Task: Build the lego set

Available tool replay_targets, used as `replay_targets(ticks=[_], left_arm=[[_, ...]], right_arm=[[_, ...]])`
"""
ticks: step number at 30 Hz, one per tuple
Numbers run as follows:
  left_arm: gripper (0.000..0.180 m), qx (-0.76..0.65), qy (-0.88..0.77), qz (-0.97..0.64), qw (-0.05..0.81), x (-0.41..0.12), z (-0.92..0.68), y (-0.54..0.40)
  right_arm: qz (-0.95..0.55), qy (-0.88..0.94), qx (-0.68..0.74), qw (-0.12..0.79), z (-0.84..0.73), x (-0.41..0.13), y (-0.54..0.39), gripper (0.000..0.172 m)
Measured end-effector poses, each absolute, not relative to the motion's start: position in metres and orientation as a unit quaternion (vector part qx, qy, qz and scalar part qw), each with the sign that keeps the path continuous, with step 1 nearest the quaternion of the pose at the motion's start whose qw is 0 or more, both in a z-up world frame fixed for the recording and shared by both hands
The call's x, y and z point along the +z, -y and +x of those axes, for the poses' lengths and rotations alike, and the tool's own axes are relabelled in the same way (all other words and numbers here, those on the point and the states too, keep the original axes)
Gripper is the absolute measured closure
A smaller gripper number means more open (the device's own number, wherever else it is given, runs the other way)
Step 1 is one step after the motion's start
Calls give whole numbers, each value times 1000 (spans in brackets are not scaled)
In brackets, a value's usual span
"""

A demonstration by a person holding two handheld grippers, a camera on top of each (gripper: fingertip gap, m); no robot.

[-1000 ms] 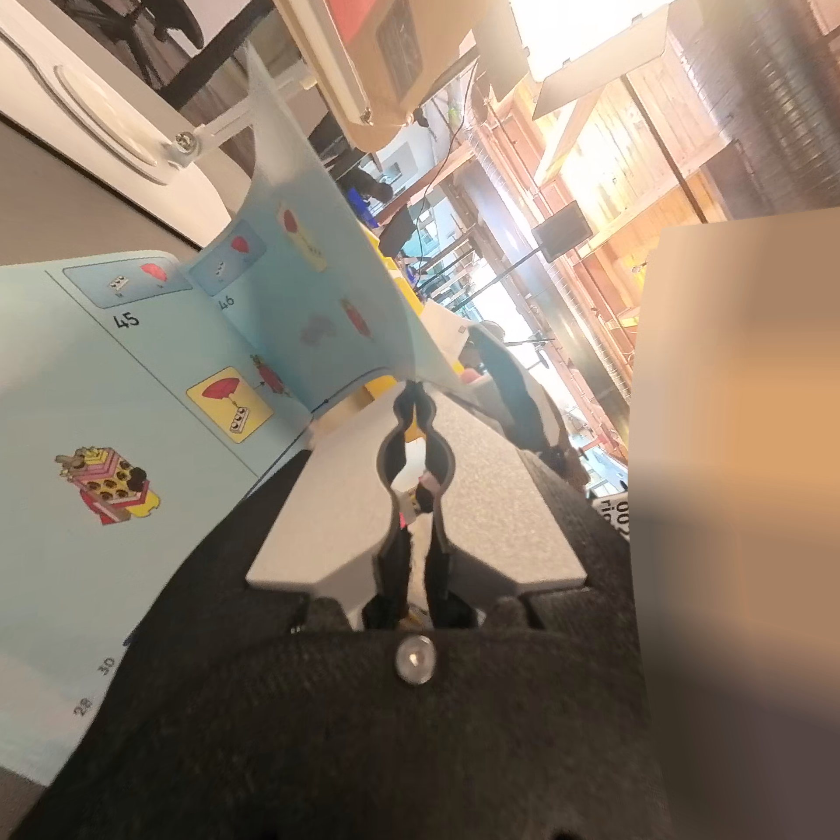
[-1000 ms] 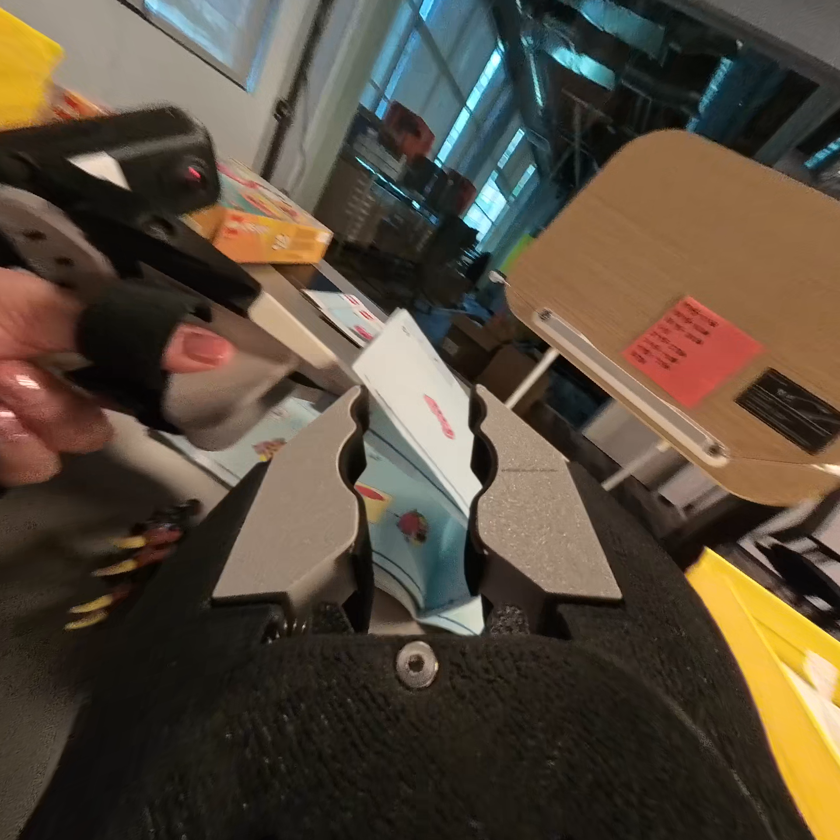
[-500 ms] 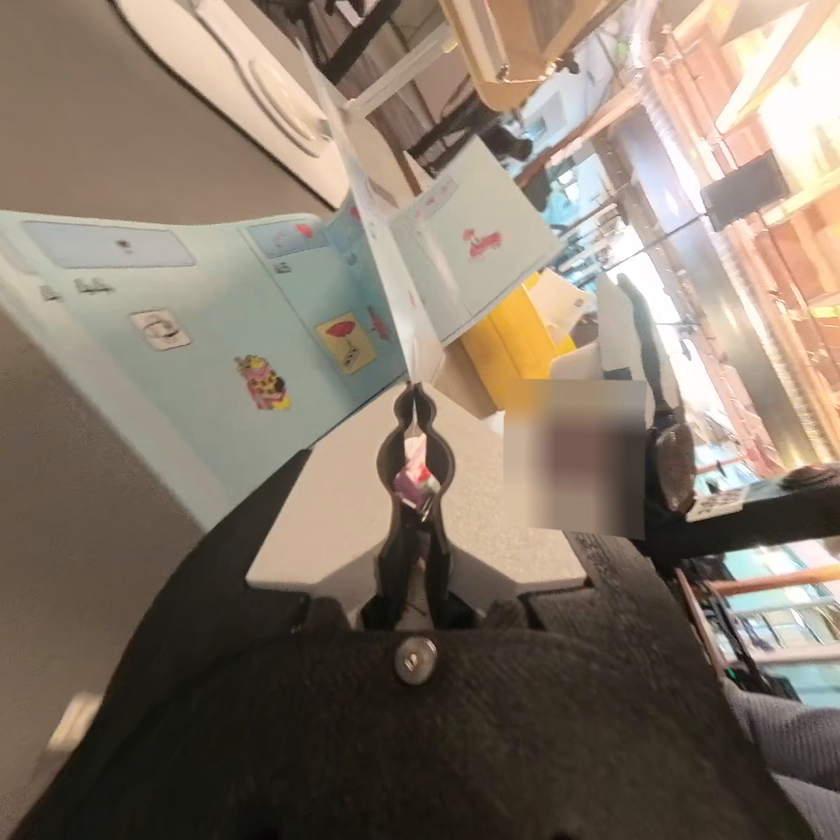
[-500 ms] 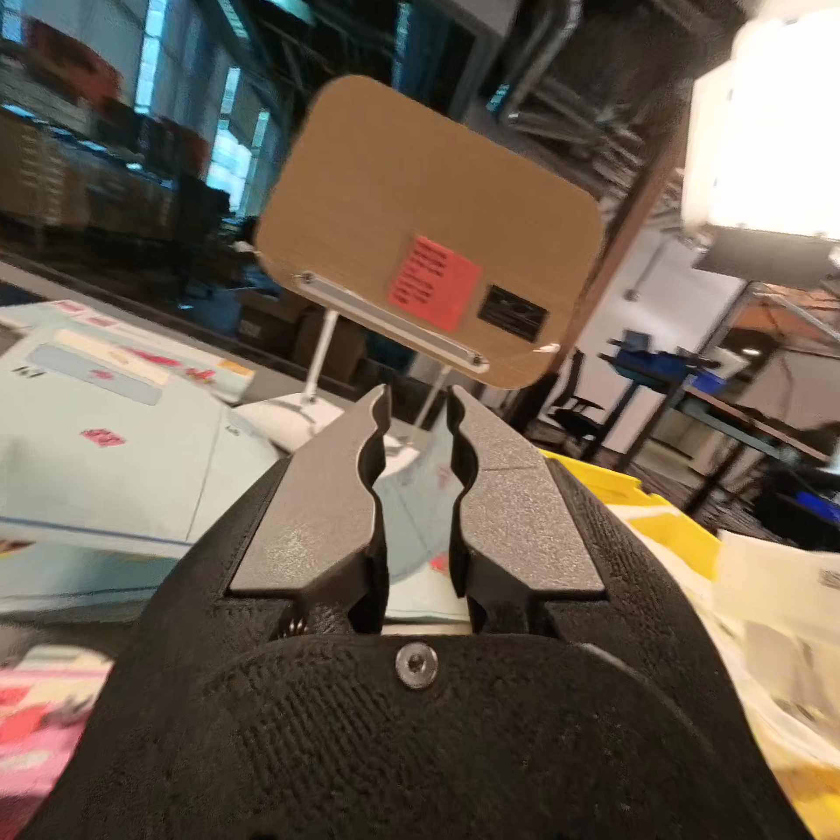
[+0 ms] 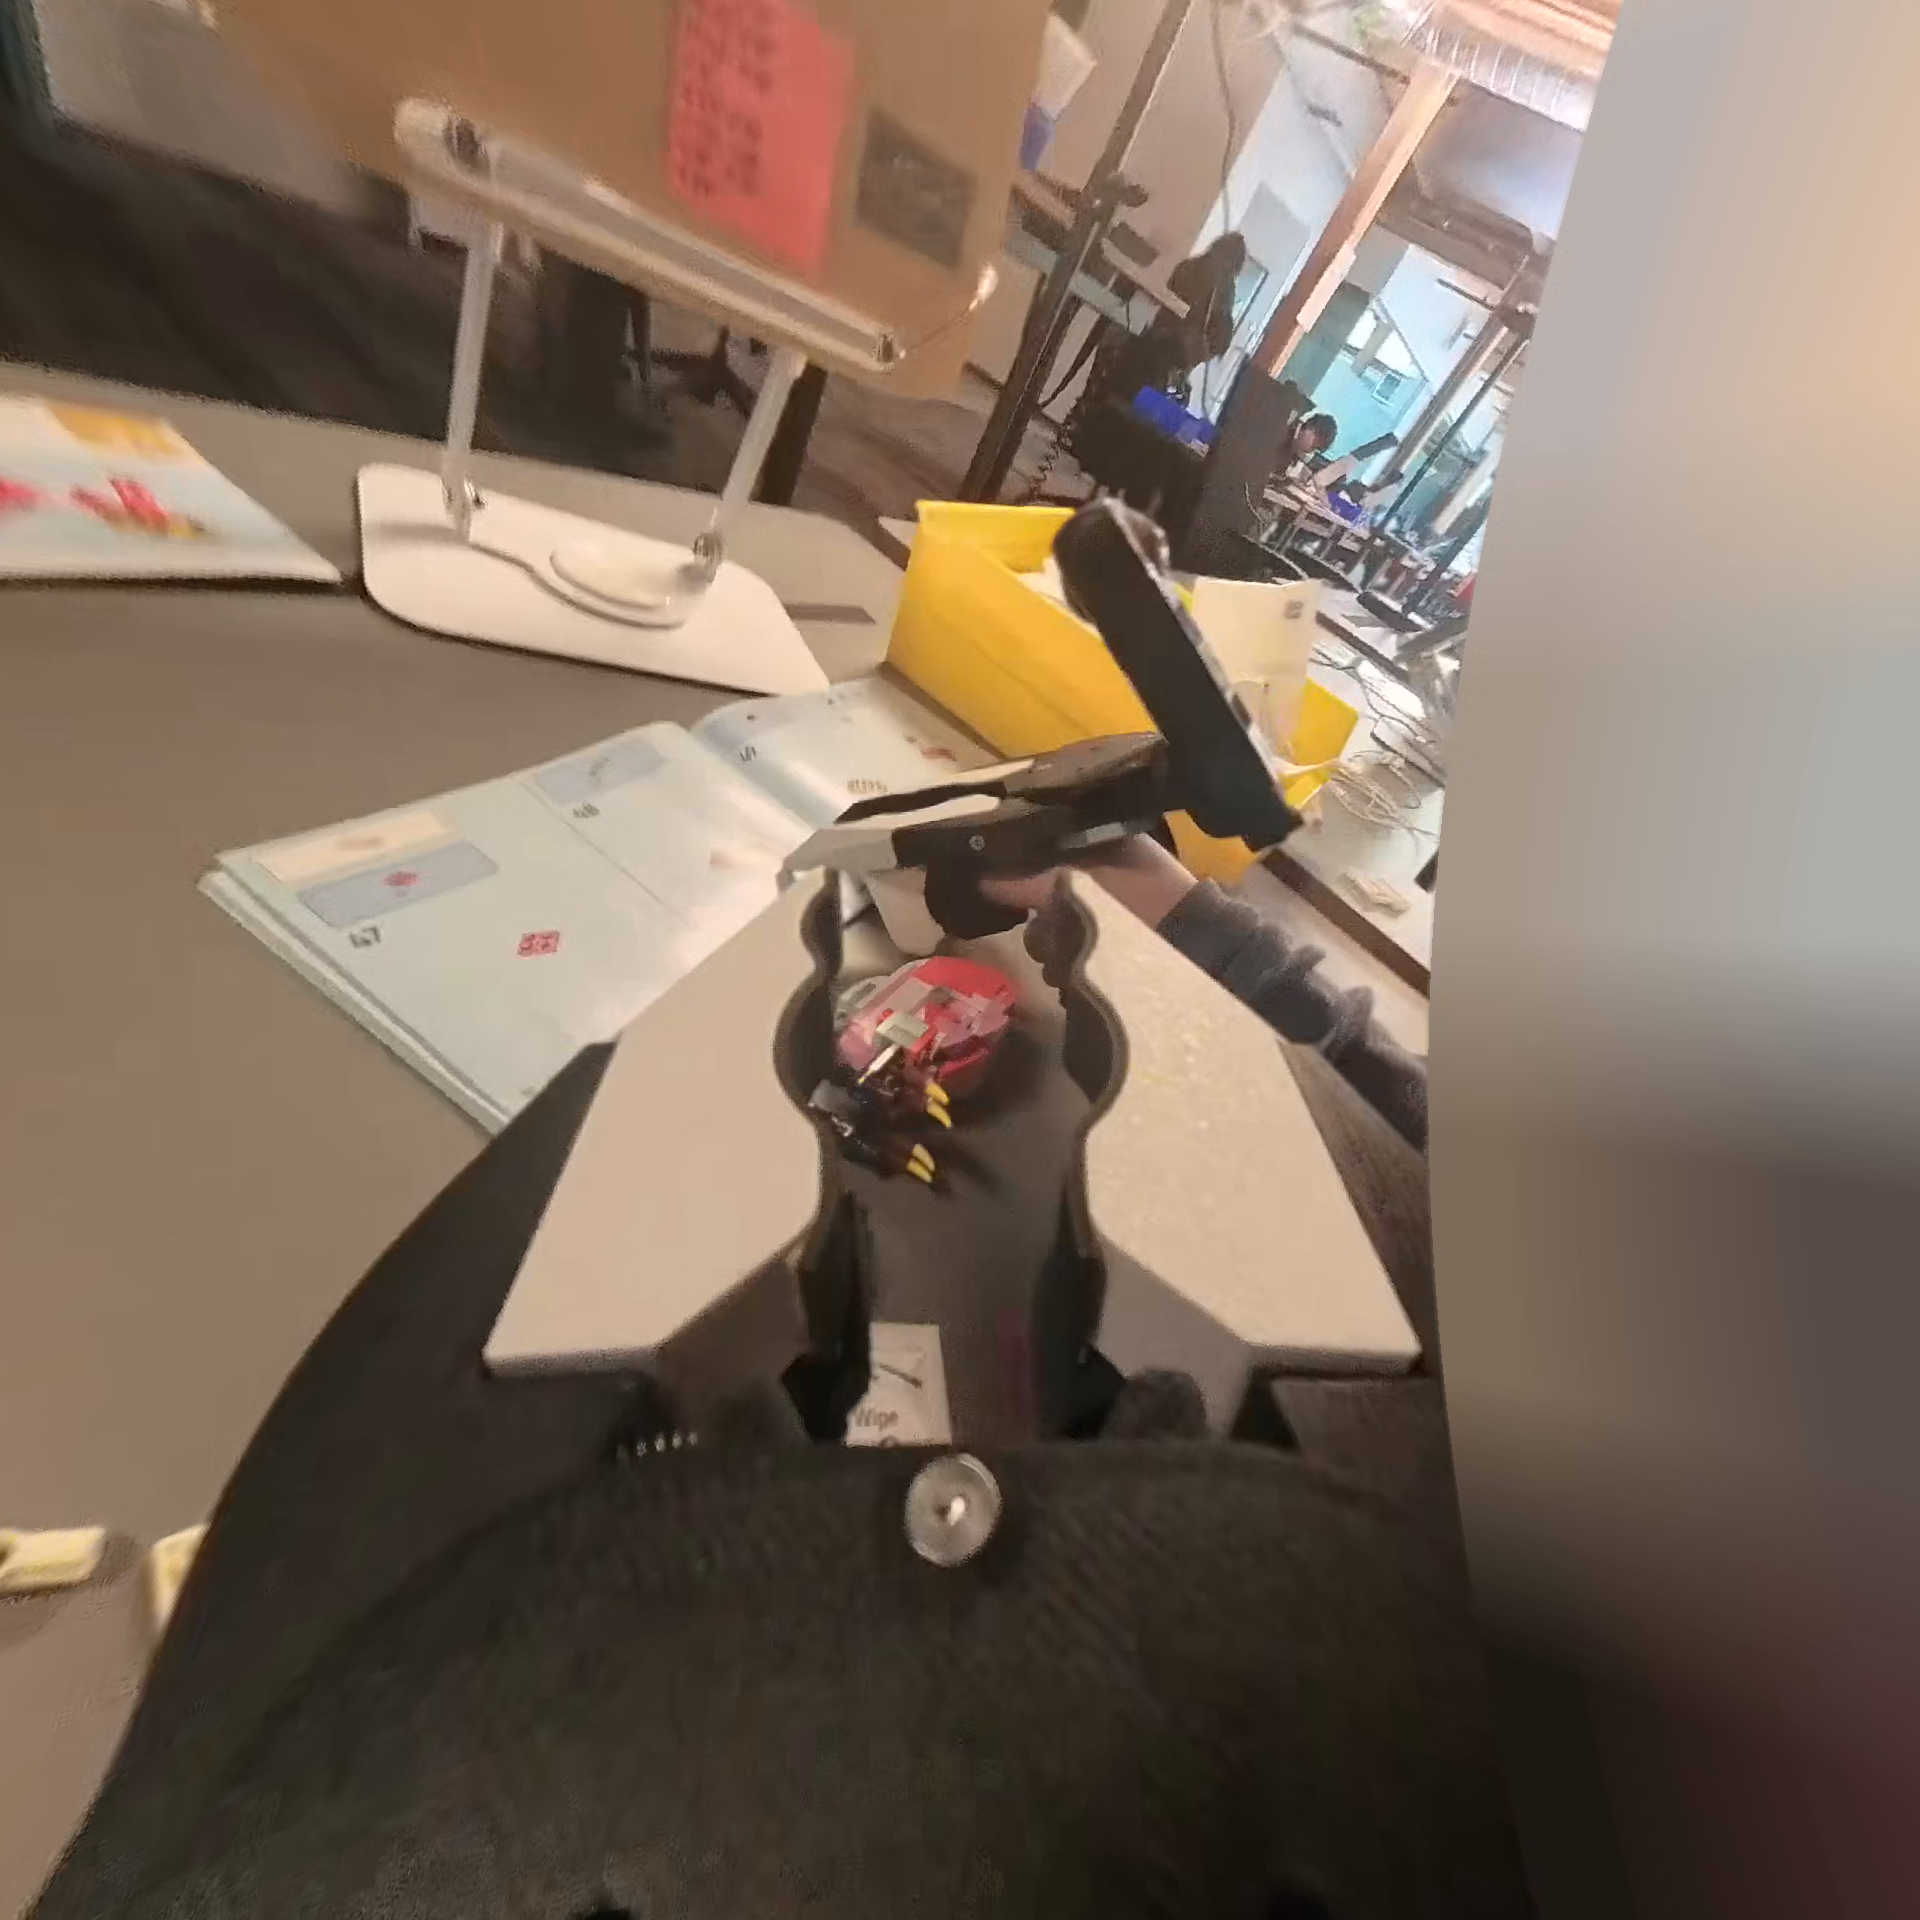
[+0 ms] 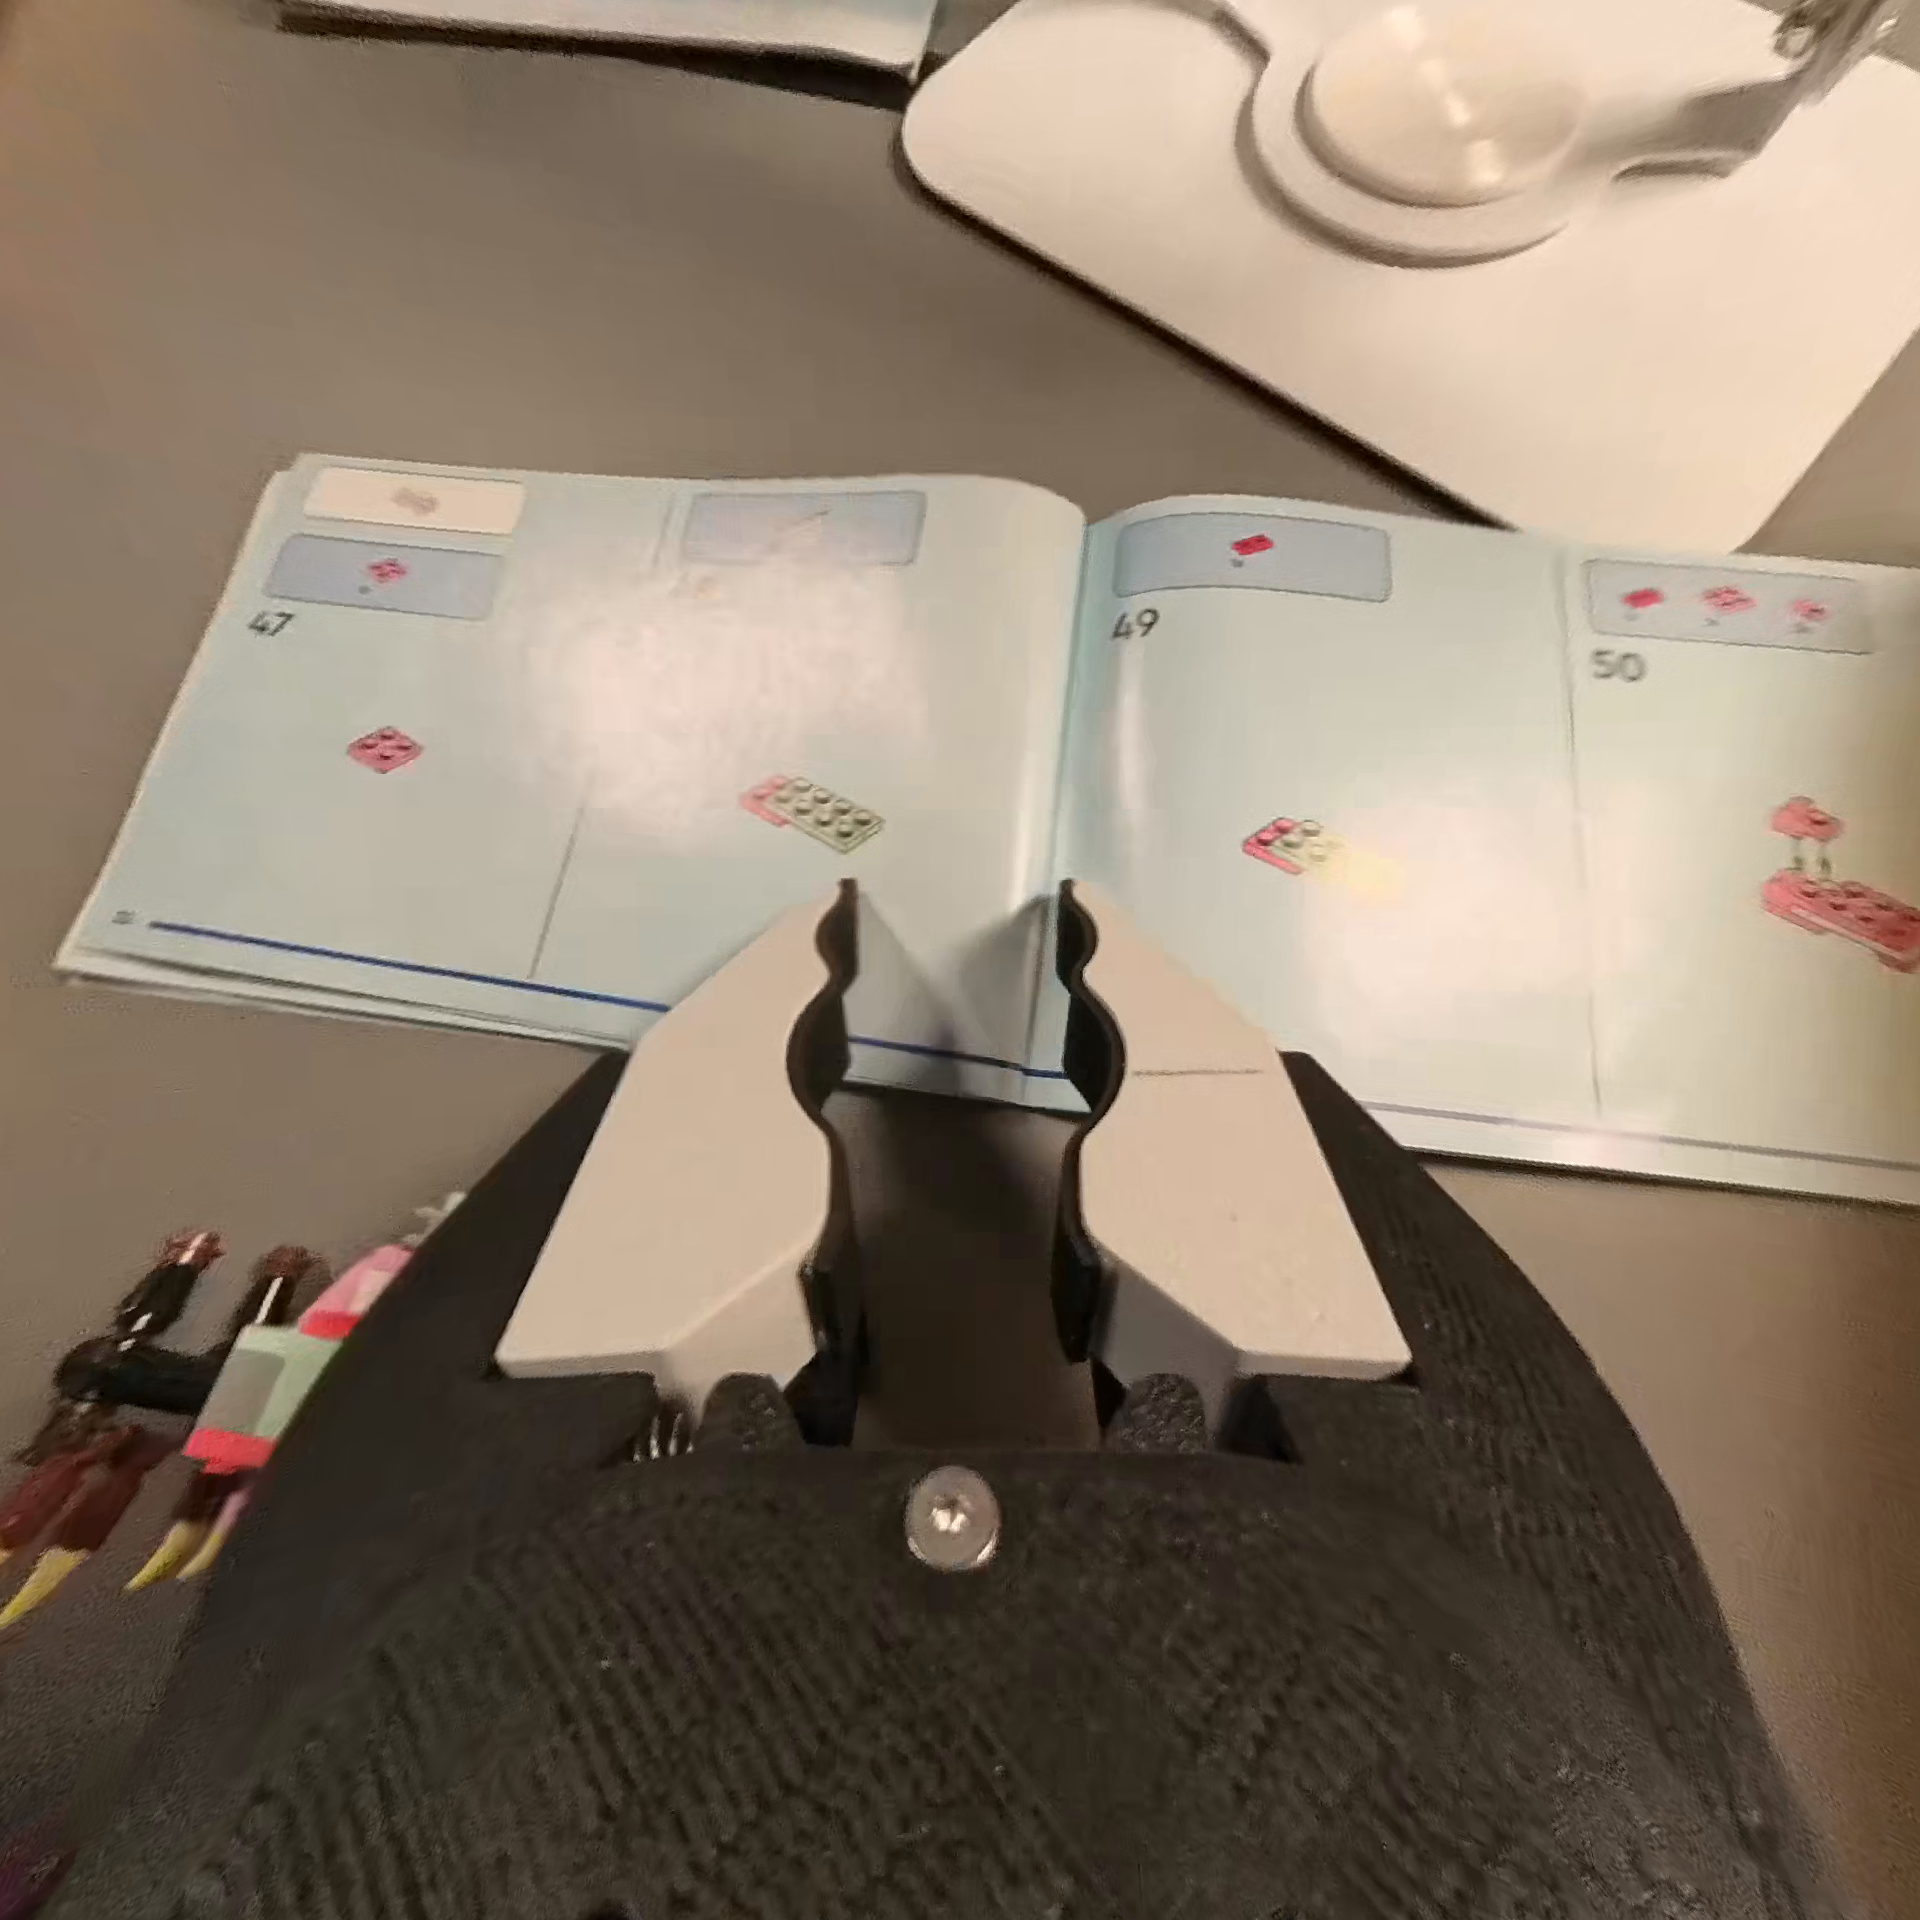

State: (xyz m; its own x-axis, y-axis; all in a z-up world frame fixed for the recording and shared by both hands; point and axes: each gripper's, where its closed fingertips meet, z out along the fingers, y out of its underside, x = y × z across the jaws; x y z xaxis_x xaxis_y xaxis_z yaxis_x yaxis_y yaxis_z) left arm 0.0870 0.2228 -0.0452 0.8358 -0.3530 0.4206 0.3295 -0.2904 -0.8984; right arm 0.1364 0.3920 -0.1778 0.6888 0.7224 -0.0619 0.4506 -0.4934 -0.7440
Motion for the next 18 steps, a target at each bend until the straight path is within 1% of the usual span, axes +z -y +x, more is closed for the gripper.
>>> replay_targets(ticks=[1,2,5,7,8,10,12,14,15,16,17,18], left_arm=[[141,-271,-18,-746,608,-42,86,-217],[140,-255,-26,-741,620,-40,84,-211],[140,-201,-40,-726,657,-38,75,-194],[139,-163,-40,-700,694,-32,65,-181],[138,-141,-41,-685,713,-29,59,-175],[137,-88,-59,-661,743,-27,51,-163],[136,-30,-84,-649,755,-31,45,-155],[137,4,-113,-642,758,-39,42,-150],[137,12,-127,-636,761,-42,42,-147],[143,21,-142,-614,776,-41,43,-142],[150,34,-160,-577,800,-34,44,-136],[151,41,-163,-550,818,-23,45,-129]], right_arm=[[-844,352,193,355,134,-179,-389,126],[-845,357,192,350,132,-180,-387,123],[-840,375,169,353,129,-181,-385,119],[-831,372,173,375,128,-169,-385,111],[-812,364,183,417,128,-151,-387,111],[-739,348,198,542,135,-96,-383,113],[-650,331,186,658,156,-45,-366,121],[-572,303,161,745,186,-13,-340,129],[-550,285,139,772,203,-6,-329,131],[-542,278,119,784,218,-7,-318,131],[-540,274,104,789,232,-12,-307,129],[-536,265,93,796,246,-17,-296,126]])
